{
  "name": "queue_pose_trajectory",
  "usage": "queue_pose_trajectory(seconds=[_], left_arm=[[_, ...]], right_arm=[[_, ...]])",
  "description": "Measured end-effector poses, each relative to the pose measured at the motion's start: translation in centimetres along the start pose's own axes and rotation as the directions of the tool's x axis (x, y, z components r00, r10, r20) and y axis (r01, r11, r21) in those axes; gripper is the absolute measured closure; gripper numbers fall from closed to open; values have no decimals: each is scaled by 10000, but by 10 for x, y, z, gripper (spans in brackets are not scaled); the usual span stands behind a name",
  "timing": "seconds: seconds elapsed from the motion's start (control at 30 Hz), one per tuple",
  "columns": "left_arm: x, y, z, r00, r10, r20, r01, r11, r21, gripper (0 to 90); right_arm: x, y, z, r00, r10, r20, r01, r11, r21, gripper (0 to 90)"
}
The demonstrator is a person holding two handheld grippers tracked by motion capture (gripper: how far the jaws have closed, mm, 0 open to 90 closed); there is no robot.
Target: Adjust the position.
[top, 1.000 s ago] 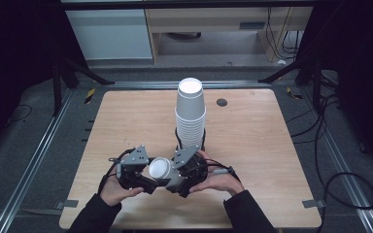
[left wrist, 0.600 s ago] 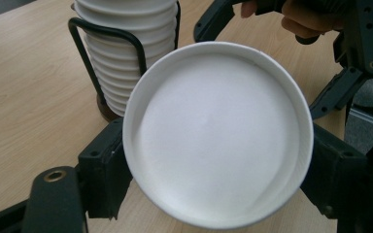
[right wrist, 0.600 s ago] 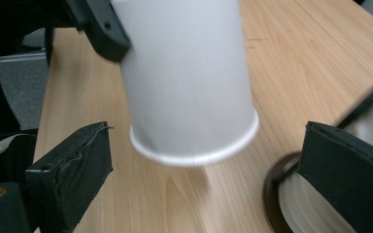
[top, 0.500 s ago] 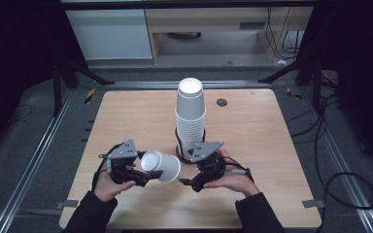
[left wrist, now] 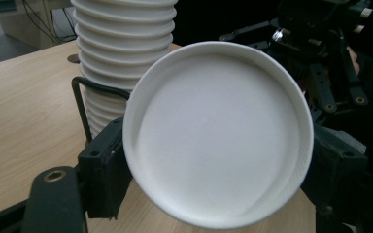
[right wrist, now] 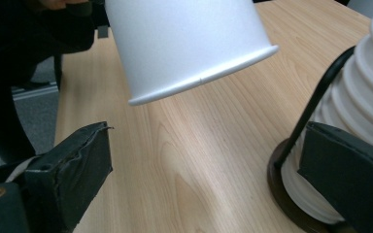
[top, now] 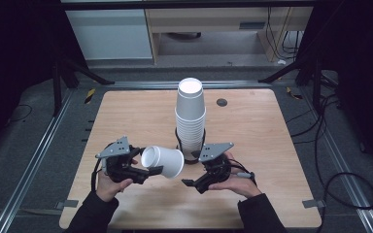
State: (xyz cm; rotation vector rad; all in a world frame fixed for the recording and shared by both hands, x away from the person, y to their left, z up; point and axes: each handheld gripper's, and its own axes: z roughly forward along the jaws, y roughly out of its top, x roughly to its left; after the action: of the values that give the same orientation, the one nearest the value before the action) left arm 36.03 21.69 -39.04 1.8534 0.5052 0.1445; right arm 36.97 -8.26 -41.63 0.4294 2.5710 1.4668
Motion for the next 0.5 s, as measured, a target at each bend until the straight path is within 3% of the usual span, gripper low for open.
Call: queue_pose_trajectory(seconds=[0.5], left_arm=[[-8,2,8,9972,188,727,-171,9995,-249,224]], right_arm=[[2,0,12,9912,301,-1291,-381,9974,-604,54]])
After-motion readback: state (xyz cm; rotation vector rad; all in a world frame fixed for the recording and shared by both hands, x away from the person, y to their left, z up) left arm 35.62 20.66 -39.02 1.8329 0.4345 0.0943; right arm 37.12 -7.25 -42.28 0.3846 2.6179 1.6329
